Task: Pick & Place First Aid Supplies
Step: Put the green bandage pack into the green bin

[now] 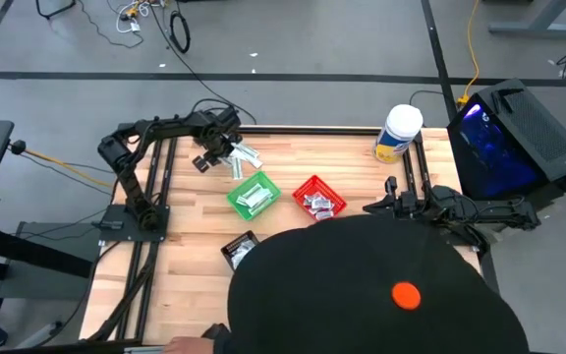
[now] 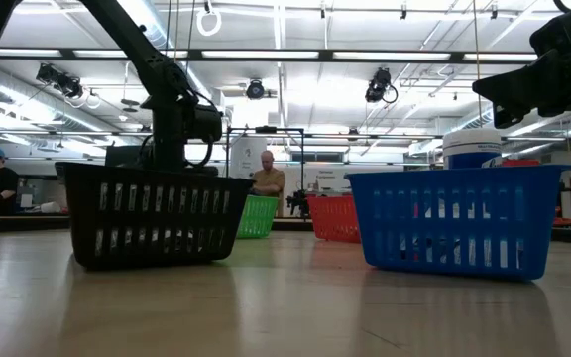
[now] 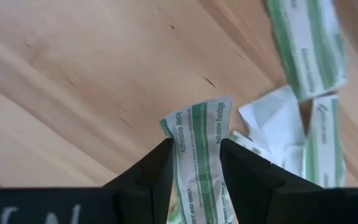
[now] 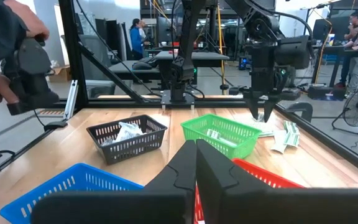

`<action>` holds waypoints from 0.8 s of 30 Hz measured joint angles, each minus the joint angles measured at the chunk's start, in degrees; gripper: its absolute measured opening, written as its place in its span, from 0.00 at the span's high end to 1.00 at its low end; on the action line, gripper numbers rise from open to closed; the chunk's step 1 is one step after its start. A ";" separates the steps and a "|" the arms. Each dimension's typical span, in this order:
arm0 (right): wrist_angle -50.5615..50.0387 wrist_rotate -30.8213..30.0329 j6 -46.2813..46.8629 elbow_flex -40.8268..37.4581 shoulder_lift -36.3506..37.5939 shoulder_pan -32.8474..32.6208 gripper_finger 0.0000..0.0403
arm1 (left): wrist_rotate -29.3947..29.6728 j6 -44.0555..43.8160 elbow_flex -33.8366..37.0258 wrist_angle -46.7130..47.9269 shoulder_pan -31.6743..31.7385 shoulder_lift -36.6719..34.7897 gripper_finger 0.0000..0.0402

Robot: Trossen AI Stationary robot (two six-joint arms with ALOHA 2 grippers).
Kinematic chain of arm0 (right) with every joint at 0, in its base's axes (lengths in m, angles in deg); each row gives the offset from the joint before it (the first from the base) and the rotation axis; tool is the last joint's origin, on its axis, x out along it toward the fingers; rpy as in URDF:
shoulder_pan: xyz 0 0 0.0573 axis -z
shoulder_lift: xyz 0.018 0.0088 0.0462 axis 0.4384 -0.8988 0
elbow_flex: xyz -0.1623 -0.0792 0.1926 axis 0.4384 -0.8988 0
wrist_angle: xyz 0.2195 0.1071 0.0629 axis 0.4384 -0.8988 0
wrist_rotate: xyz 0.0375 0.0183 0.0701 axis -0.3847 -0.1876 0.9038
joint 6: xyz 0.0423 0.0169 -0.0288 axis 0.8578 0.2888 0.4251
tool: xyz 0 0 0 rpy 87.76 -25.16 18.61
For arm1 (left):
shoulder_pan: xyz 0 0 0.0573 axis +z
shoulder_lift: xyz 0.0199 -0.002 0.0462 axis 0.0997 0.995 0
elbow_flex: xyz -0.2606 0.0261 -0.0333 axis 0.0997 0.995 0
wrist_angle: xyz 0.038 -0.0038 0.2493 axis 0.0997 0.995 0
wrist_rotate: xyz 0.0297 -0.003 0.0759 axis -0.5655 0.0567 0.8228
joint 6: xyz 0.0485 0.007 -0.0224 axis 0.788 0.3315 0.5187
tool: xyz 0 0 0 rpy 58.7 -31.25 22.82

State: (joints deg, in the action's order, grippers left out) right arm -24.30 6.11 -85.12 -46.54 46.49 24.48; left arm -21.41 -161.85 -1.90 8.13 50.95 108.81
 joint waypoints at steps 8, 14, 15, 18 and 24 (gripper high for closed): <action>-0.02 0.00 0.01 0.01 0.01 -0.02 0.97 | 0.06 4.64 -0.04 -0.34 -2.75 -4.24 0.65; 0.00 0.00 -0.01 0.00 0.00 -0.02 0.97 | -0.60 10.53 -0.09 -0.57 -5.82 -6.58 0.65; 0.00 0.00 -0.01 0.00 0.01 -0.01 0.97 | -0.98 11.70 -0.09 -0.78 -6.42 -6.82 0.65; 0.00 0.00 -0.01 -0.01 0.02 -0.02 0.97 | -2.02 14.63 -0.09 -1.59 -8.14 -7.26 0.65; 0.00 0.00 -0.01 0.01 0.00 -0.02 0.97 | -2.92 19.04 -0.09 -6.12 -11.82 -7.54 0.65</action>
State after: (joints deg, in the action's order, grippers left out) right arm -24.30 6.11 -85.13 -46.53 46.48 24.46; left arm -24.33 -142.81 -1.98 2.00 39.13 101.27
